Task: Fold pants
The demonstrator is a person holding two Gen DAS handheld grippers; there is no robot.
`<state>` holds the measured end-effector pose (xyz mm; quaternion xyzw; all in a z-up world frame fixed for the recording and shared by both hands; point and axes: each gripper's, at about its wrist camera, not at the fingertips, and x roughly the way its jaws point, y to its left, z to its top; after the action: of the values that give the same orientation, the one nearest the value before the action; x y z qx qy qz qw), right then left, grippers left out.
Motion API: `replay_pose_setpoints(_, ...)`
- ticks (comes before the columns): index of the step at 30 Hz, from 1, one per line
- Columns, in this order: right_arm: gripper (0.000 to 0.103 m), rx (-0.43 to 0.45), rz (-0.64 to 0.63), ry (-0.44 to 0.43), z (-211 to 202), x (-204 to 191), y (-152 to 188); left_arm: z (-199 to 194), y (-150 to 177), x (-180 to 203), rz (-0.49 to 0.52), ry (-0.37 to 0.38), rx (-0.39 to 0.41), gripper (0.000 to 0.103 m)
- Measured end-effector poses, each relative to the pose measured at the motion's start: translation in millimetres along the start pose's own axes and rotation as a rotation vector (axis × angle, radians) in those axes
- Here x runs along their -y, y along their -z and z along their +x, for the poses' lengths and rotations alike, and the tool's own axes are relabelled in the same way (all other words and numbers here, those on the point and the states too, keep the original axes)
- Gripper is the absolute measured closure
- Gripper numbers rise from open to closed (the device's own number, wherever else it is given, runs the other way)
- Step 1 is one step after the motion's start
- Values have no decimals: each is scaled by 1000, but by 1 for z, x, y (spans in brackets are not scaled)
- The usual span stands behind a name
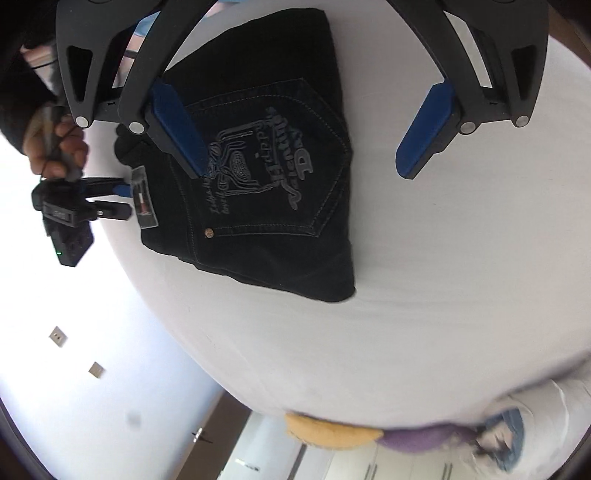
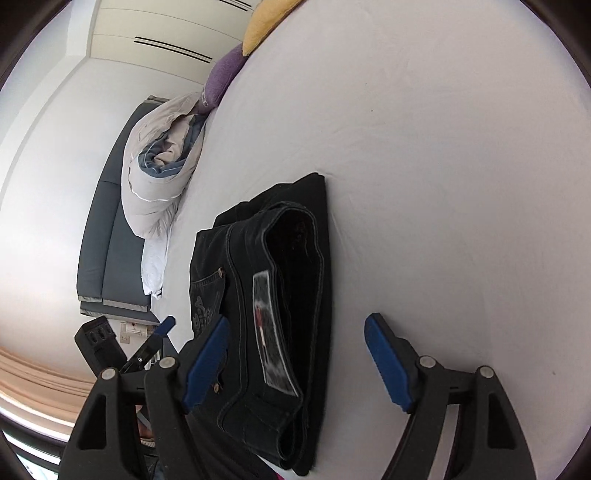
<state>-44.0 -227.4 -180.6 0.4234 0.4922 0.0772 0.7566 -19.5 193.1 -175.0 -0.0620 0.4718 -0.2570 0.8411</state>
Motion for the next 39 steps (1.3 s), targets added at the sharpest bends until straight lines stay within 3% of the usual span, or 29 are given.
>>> replay_pose_setpoints(7, 25, -56, -22, 22, 27, -9, -8, 40, -17, -30, -104, 105, -167, 1)
replay_pose_setpoints(10, 40, -63, -22, 38, 38, -15, -10, 60, -15, -33, -105, 56, -245, 12)
replay_pose_setpoints(13, 61, -66, -26, 60, 43, -14, -10, 63, -14, -25, -74, 17, -250, 18)
replay_pose_setpoints(16, 68, -63, -18, 46, 43, -8, -10, 64, -16, -19, -86, 49, -262, 50)
replay_pose_setpoints(19, 73, -49, -57, 73, 42, -15, -9, 68, -21, -5, -68, 11, -280, 58)
replay_pose_setpoints(27, 83, 21, -262, 154, 29, -58, -4, 52, -36, 19, -70, -21, -246, 83)
replay_pose_setpoints(34, 84, 116, -321, 114, -10, -82, -37, 29, -87, 57, -6, -4, -131, 83)
replay_pose_setpoints(39, 84, 158, -333, 137, -30, -79, -90, 54, -145, 79, 16, 21, -77, 83)
